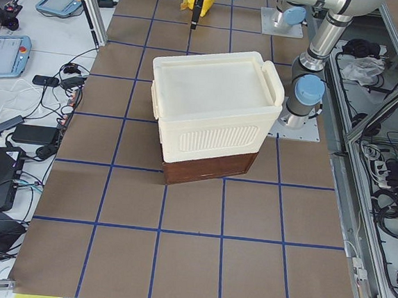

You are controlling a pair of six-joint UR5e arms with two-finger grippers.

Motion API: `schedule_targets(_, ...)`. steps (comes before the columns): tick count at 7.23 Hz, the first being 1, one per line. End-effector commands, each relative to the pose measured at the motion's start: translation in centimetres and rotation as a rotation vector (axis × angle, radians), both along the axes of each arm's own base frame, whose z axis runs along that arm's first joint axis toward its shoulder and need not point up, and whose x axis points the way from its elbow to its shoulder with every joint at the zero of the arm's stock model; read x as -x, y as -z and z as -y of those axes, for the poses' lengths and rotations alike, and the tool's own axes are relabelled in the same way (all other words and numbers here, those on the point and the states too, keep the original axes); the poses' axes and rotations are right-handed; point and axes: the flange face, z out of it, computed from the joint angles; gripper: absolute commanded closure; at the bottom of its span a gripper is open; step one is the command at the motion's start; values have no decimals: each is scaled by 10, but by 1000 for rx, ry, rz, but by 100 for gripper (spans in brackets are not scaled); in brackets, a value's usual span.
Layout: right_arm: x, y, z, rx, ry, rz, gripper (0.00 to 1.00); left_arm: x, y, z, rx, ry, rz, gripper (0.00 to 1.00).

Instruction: Pull drawer sideways

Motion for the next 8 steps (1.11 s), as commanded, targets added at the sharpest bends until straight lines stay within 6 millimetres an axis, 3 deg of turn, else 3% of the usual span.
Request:
schedule_targets(1,0,0,0,0,0,0,0,-37,-9,-1,4,-96,-52,0)
schedule_targets(8,0,0,0,0,0,0,0,-35,-8,-1,8,-101,-40,0)
